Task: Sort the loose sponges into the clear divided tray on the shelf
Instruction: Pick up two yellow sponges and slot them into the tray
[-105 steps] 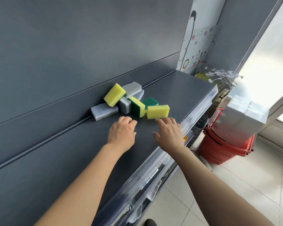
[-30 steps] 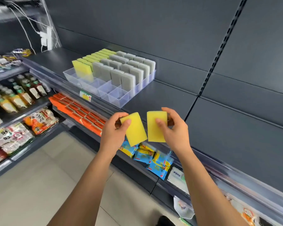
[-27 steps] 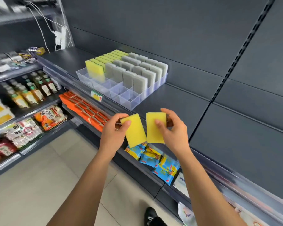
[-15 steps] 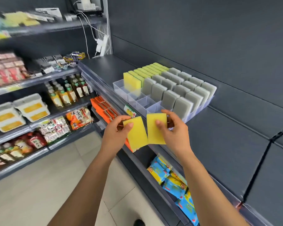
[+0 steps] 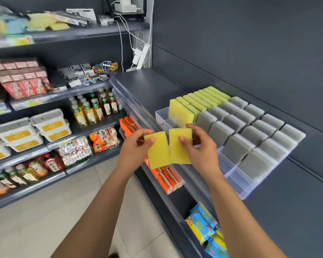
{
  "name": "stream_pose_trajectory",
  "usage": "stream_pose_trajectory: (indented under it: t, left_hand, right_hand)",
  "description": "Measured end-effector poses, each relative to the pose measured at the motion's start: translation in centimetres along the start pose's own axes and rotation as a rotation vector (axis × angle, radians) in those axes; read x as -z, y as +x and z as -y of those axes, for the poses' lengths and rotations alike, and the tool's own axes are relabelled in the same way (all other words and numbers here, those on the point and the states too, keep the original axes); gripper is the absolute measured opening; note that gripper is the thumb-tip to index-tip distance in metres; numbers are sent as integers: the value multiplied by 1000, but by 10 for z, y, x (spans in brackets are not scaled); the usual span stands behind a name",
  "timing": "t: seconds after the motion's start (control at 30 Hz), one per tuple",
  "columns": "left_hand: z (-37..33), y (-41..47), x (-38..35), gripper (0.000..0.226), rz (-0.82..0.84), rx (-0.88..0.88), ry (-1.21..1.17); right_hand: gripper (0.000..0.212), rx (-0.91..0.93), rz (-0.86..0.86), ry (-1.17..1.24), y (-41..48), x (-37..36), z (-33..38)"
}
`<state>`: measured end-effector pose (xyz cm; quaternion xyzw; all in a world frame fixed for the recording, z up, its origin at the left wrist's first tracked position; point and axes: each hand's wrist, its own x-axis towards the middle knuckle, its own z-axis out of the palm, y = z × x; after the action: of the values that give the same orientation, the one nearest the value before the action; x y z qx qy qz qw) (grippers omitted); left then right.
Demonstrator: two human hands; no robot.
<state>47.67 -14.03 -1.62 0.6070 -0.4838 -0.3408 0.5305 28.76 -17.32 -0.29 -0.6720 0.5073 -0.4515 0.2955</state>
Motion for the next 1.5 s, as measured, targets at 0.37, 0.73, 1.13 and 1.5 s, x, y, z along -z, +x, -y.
stream_pose_trajectory:
  t: [0.37,0.73,1.13,1.5]
  left_hand:
    - [21,128,52,14,259,-66,6]
    - [19,215,43,16,489,-144,3]
    - [5,268,-4,26,688,-147,-56]
    - [6,295,-31,26,882,-319,94]
  right_hand:
    - [32,-102,-226,-79,67,-83,11]
    - [32,-209,-400,-169,110,-100,6]
    - [28,-221,-487,-249,137,-79,-15]
    - [35,-323,-481,-396,131,-79,-9]
